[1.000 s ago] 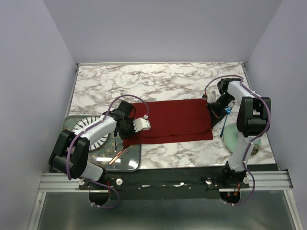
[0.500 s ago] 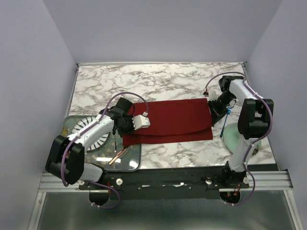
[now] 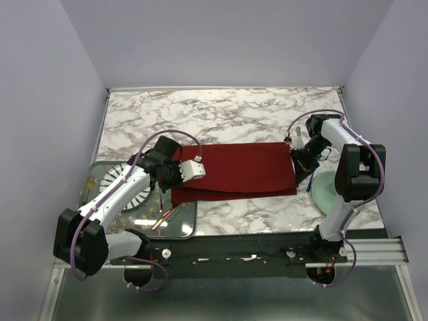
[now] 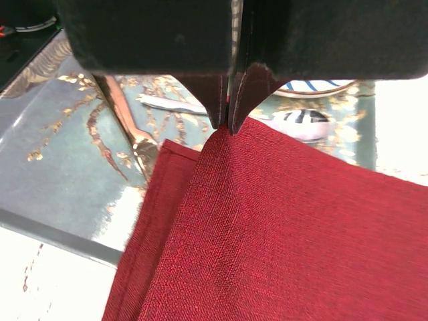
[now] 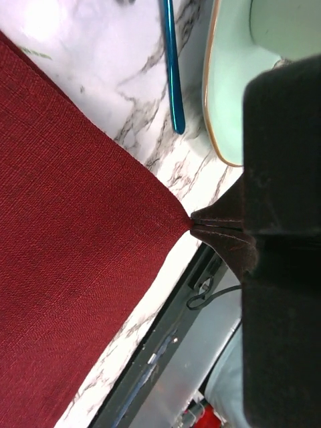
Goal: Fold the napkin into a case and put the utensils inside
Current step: Smooth out the rectangle-folded napkin at the center of the board.
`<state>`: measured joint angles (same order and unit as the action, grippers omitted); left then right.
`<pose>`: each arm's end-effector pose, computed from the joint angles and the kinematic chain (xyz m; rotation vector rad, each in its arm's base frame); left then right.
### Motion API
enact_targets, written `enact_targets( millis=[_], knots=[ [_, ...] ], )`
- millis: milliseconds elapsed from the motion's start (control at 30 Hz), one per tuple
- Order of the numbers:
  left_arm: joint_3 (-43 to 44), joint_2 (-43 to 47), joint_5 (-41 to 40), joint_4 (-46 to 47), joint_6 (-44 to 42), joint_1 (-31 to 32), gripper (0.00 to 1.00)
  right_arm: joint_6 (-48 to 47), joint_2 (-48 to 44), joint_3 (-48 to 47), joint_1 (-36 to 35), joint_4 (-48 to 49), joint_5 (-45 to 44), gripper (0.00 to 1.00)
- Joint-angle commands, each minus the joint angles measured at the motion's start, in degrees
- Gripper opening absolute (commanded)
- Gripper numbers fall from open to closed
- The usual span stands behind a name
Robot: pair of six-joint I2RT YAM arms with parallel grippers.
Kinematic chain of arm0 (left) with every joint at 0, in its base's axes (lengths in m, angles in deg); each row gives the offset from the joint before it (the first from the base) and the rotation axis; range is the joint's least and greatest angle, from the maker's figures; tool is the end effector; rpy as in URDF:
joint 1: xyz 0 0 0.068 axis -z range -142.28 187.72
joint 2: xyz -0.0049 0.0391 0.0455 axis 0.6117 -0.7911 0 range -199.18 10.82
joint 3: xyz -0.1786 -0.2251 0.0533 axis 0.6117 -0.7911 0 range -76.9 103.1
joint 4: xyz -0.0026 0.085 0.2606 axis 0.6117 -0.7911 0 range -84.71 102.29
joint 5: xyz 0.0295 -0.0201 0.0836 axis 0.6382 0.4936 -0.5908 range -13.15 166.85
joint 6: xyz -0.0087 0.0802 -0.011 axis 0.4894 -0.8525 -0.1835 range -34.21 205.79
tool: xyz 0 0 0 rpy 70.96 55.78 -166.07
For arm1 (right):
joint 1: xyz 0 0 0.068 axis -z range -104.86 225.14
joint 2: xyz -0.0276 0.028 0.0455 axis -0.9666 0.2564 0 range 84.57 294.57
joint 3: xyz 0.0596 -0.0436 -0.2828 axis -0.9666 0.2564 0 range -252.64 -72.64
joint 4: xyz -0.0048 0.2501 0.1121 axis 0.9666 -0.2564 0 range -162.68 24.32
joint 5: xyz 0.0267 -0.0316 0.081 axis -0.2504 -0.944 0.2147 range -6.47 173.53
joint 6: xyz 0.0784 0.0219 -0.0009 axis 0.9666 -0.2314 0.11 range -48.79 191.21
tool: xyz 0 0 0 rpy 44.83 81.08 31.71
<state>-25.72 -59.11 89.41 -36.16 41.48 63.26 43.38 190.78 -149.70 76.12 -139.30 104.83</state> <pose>0.2116 -0.1182 0.2223 1.5996 2.1853 -0.2049 0.3237 0.0201 0.1764 0.6259 -2.8896 -0.6205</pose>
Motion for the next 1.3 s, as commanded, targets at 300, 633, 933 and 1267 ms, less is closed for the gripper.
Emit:
enact_targets(
  millis=[300, 633, 933, 1267],
  knots=[
    [-5.03, -7.94, -1.92, 6.43, 4.33, 0.21, 0.0, 3.4, 4.18, 1.73, 0.08, 7.62, -3.28, 0.01],
    [-5.83, -8.38, -0.26, 5.74, 3.89, 0.3, 0.0, 1.73, 3.65, 1.12, 0.08, 5.43, -3.9, 0.01],
    [-0.56, -4.43, 1.33, -1.12, 4.68, 0.39, 0.0, 0.33, 1.36, -0.64, 0.17, 2.43, -6.0, 0.01],
    [-3.09, -5.74, 1.86, -0.6, 5.82, 3.29, 0.0, 1.2, 5.93, -1.87, 0.08, 4.02, -5.74, 0.01]
  ],
)
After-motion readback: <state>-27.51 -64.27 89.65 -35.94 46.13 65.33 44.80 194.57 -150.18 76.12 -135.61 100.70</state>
